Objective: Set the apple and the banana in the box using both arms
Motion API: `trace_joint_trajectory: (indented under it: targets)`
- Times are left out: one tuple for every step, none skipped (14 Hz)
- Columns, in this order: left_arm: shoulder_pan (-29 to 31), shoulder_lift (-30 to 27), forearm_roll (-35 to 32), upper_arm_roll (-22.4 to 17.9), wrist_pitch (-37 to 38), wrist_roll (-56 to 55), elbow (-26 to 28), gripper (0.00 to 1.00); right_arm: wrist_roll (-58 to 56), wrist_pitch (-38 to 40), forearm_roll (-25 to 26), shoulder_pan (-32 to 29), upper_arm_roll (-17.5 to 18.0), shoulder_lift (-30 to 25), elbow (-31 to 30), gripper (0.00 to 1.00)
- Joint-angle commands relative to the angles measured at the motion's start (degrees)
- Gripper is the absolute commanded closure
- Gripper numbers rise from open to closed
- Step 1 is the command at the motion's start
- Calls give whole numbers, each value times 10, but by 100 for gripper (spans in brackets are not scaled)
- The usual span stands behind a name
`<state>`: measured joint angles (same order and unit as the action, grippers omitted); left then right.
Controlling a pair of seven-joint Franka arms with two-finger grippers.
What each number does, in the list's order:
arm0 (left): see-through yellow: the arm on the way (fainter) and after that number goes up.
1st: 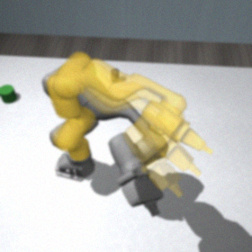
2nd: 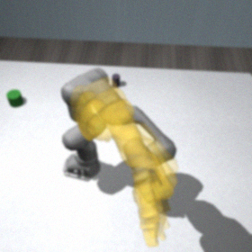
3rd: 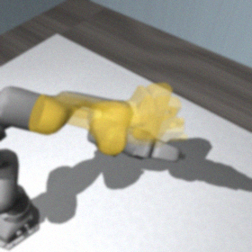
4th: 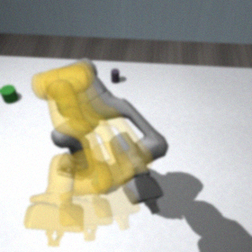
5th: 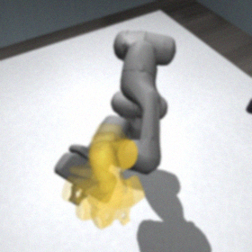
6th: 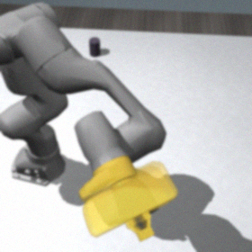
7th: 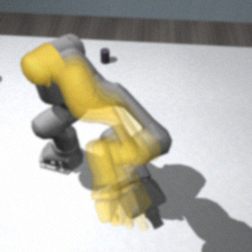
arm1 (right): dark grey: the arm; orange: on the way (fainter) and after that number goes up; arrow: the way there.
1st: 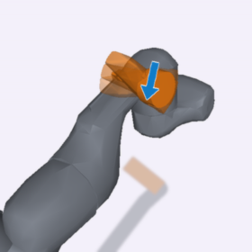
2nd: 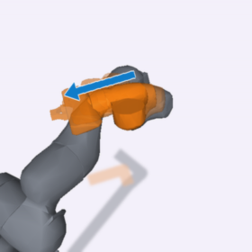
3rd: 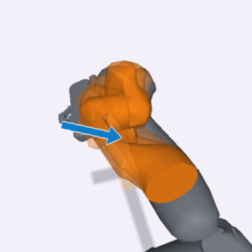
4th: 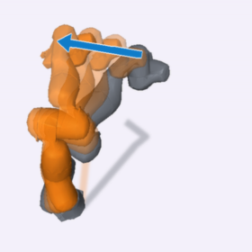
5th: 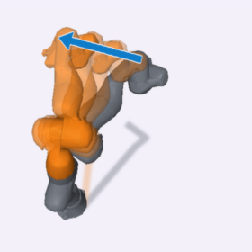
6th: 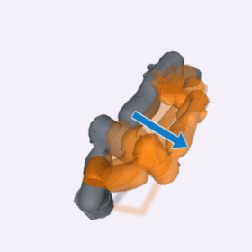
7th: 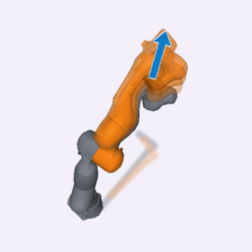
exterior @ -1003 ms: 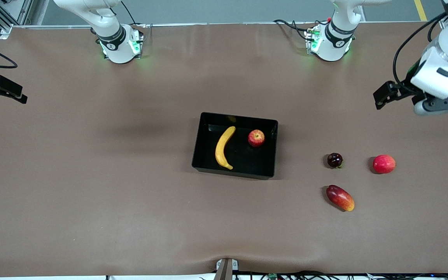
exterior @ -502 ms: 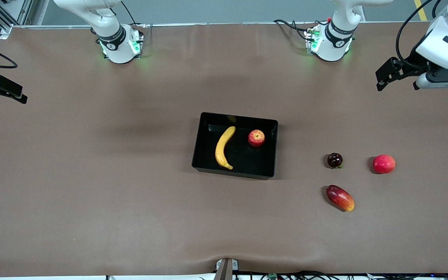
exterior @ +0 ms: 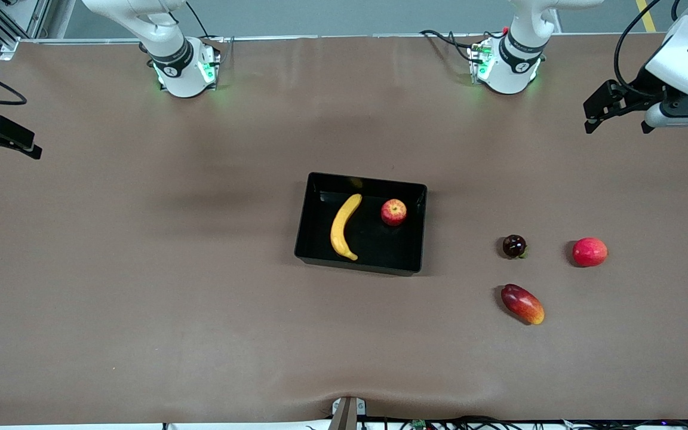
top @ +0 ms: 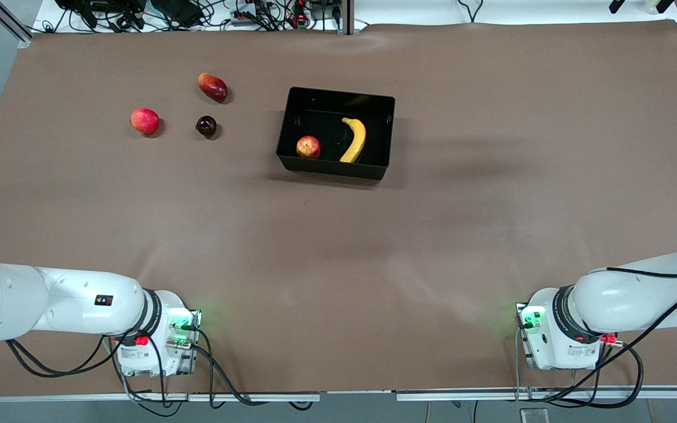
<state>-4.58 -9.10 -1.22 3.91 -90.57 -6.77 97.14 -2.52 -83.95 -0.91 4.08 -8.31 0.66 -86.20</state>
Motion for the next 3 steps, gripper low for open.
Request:
trace_joint_trajectory:
  targets:
    - [3,-5,3,-2,-4,10,1,0,0,2,9,-7,7,-5,0,0]
    - [3,-4,3,-2,-4,7,1,0,0,2,9,-7,7,-5,0,0]
    - [2,-4,3,-2,-4,4,1,0,0,2,9,-7,7,-5,0,0]
